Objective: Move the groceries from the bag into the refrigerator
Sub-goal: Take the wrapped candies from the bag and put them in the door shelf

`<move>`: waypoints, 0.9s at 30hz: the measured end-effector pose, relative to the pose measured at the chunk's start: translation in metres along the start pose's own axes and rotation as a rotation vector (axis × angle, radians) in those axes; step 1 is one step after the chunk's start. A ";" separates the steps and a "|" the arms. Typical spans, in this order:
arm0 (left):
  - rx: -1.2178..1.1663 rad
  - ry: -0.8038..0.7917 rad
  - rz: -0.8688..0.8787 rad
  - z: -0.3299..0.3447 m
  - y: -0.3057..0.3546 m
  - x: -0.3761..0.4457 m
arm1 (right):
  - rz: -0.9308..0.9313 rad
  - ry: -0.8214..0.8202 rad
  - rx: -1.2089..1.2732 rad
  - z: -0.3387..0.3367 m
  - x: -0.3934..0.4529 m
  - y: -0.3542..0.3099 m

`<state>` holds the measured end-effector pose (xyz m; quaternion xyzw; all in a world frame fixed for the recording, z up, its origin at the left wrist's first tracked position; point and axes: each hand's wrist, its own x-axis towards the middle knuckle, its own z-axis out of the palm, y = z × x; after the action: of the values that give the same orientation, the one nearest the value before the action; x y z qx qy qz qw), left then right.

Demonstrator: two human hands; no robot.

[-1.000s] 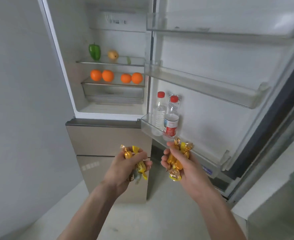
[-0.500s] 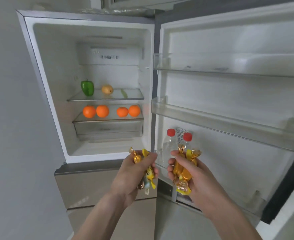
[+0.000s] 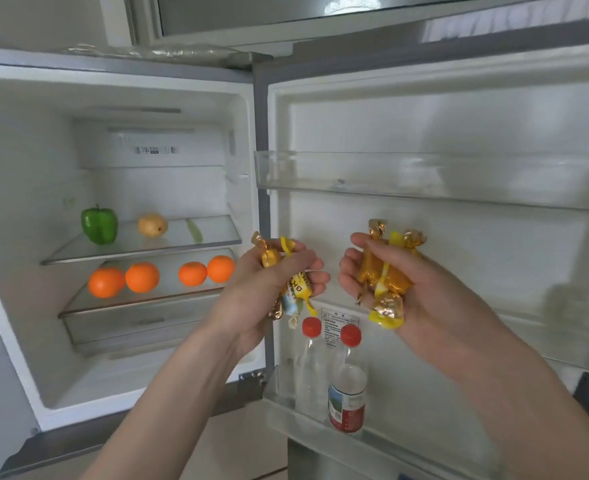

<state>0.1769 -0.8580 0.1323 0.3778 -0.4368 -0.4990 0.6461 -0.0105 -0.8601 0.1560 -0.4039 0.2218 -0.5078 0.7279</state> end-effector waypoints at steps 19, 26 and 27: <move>0.586 -0.532 -0.214 0.033 0.023 0.108 | 0.118 0.252 -0.362 -0.032 0.062 -0.045; 0.680 -0.536 -0.253 0.033 0.021 0.125 | 0.078 0.254 -0.797 -0.028 0.060 -0.048; 0.695 -0.536 -0.259 0.032 0.020 0.127 | 0.069 0.263 -0.854 -0.028 0.060 -0.049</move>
<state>0.1686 -0.9794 0.1849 0.4813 -0.6791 -0.4796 0.2776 -0.0354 -0.9331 0.1843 -0.5926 0.5157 -0.3930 0.4780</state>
